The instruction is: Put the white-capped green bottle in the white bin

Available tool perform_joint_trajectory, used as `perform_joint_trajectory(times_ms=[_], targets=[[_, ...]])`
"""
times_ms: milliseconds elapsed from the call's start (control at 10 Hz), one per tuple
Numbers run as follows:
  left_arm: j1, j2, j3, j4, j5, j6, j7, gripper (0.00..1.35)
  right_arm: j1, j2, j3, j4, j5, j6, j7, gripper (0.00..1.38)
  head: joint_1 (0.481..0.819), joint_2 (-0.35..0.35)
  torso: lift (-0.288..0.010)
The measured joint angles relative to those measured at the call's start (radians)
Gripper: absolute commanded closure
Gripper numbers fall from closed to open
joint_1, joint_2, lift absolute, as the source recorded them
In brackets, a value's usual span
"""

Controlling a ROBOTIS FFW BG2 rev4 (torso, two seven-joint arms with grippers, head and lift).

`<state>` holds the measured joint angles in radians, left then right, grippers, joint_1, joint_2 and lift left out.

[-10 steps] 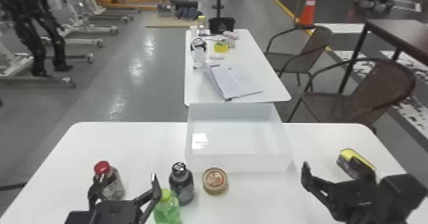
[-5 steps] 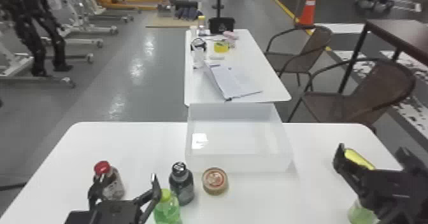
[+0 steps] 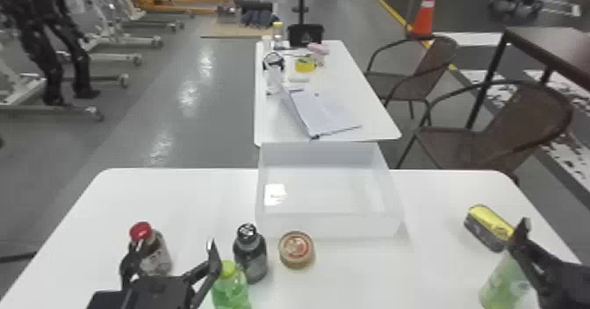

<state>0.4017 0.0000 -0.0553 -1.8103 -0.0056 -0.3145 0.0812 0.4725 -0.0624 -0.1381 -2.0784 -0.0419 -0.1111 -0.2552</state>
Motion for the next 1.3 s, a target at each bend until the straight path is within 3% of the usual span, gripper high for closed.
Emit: perform_joint_trajectory(times_ms=[800,1100,1300], targets=[[-0.001,0.000,0.005,0.003,0.012,-0.001,0.000,0.11,0.008,0.000,-0.027,0.254,-0.102,-0.206,-0.021,0.11,0.549,0.000,-0.100],[-0.003,0.000,0.006,0.006,0.016,-0.009,0.000,0.11,-0.015,-0.026,-0.025,0.357,-0.139,-0.221,-0.011,0.11,0.549,0.000,-0.100],[-0.002,0.000,0.006,0.007,0.015,-0.014,0.000,0.11,-0.048,-0.041,-0.017,0.430,-0.192,-0.221,0.051,0.11,0.549,0.000,-0.100]])
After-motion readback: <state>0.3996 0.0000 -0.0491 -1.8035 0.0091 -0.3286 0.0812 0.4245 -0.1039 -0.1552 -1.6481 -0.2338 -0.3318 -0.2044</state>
